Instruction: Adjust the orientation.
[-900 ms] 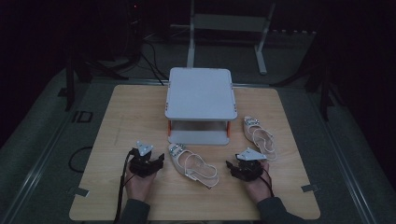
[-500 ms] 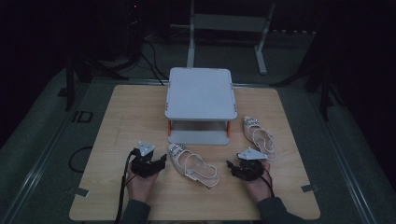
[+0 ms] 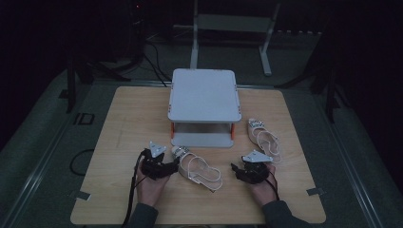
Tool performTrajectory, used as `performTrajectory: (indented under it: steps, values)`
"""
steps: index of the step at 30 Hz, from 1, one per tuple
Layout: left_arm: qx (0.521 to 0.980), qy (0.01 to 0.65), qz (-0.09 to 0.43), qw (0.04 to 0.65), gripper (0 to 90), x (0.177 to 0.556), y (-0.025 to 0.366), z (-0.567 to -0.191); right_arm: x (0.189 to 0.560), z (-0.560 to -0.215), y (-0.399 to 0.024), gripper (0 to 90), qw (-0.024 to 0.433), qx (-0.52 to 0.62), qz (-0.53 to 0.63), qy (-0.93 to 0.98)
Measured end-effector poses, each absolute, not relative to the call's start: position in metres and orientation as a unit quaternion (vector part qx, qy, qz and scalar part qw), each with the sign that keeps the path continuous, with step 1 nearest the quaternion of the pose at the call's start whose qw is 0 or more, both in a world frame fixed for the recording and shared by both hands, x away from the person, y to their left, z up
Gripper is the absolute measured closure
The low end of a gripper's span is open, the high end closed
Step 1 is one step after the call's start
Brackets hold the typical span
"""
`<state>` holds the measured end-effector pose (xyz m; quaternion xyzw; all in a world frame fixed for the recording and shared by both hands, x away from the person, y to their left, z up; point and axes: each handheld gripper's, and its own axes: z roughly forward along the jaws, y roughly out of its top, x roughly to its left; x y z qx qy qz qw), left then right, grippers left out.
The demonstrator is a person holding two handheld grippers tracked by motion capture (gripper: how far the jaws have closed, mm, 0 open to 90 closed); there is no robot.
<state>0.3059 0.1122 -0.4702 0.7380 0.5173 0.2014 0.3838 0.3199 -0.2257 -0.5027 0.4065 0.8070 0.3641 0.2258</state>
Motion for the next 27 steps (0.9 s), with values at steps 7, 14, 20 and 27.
performTrajectory:
  steps: [7,14,20,27]
  values:
    - [0.749,0.505,0.202,0.378,14.7,0.309,0.097,-0.471,0.320,-0.503,-0.226,44.1,0.226,0.405,0.364,0.808]
    - [0.739,0.550,0.201,0.333,13.6,0.326,0.089,-0.483,0.320,-0.503,-0.226,43.5,0.227,0.405,0.364,0.807]
    - [0.734,0.566,0.159,0.339,20.1,0.327,0.097,-0.492,0.320,-0.503,-0.226,43.6,0.227,0.404,0.364,0.808]
    - [0.737,0.557,0.166,0.345,33.8,0.322,0.104,-0.486,0.320,-0.503,-0.227,43.6,0.226,0.406,0.364,0.807]
